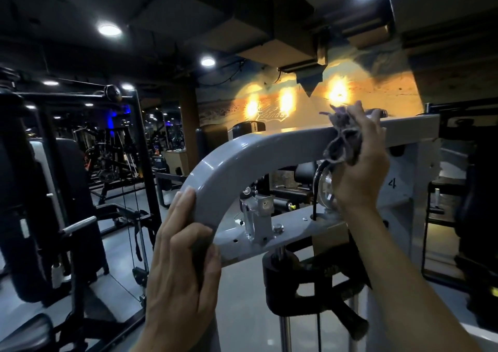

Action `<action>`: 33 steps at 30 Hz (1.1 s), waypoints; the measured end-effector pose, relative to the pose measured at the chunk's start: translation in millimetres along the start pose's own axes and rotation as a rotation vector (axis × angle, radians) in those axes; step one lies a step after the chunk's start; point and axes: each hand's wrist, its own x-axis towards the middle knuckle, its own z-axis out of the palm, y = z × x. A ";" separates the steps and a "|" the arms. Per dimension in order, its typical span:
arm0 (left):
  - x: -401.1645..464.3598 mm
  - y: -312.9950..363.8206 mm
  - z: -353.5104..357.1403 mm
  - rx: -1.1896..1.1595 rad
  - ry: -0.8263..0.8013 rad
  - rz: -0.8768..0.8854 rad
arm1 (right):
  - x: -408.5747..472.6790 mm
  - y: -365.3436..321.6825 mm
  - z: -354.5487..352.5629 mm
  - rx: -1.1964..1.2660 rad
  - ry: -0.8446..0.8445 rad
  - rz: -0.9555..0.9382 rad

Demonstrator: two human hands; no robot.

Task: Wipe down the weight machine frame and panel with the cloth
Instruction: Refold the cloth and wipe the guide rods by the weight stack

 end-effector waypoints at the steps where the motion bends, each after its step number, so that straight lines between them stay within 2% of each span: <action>1: 0.0 -0.5 -0.3 0.013 -0.002 0.004 | -1.4 -5.7 0.4 -0.012 0.032 -0.005; 2: -0.2 -0.5 -0.2 0.022 -0.001 0.008 | -6.9 -16.7 4.3 -0.018 0.056 -0.050; 4: -0.5 -1.2 0.3 0.030 0.001 0.002 | -33.4 -35.6 31.0 -0.070 -0.028 -0.188; 5: -1.1 -1.3 0.9 0.036 0.000 -0.003 | -52.2 -40.1 52.9 -0.152 -0.131 -0.258; 7: -2.2 -1.4 0.8 0.041 -0.003 -0.015 | -89.8 -52.5 88.0 -0.351 -0.442 -0.349; 9: -3.2 -1.8 -0.6 0.037 -0.010 -0.025 | -99.6 -57.5 90.0 -0.402 -0.592 -0.430; 11: -3.6 -2.5 -1.4 0.024 -0.016 -0.020 | -86.7 -65.2 62.2 -0.243 -0.469 -0.572; 13: -3.6 -2.5 -1.5 0.011 -0.029 -0.017 | -69.3 -66.2 26.3 -0.127 -0.300 -0.577; 15: -3.7 -1.8 -1.8 0.006 -0.037 -0.022 | -56.7 -45.9 -0.8 -0.092 -0.279 -0.451; 20: -1.8 4.2 -6.0 0.052 -0.058 -0.014 | -44.6 -0.7 -72.2 0.006 -0.040 0.314; 24: -4.9 21.5 -0.5 0.078 -0.096 0.162 | -37.7 37.8 -110.1 0.052 -0.277 0.771; 26: -11.5 30.6 9.9 -0.002 -0.178 0.244 | -35.4 44.1 -118.1 0.112 -0.224 0.919; 28: -19.4 33.9 25.5 -0.073 -0.281 0.264 | -31.1 49.4 -122.2 0.085 -0.121 0.880; 33: -31.1 27.3 58.5 -0.240 -0.411 0.205 | -43.4 23.9 -105.5 -0.289 -0.196 0.344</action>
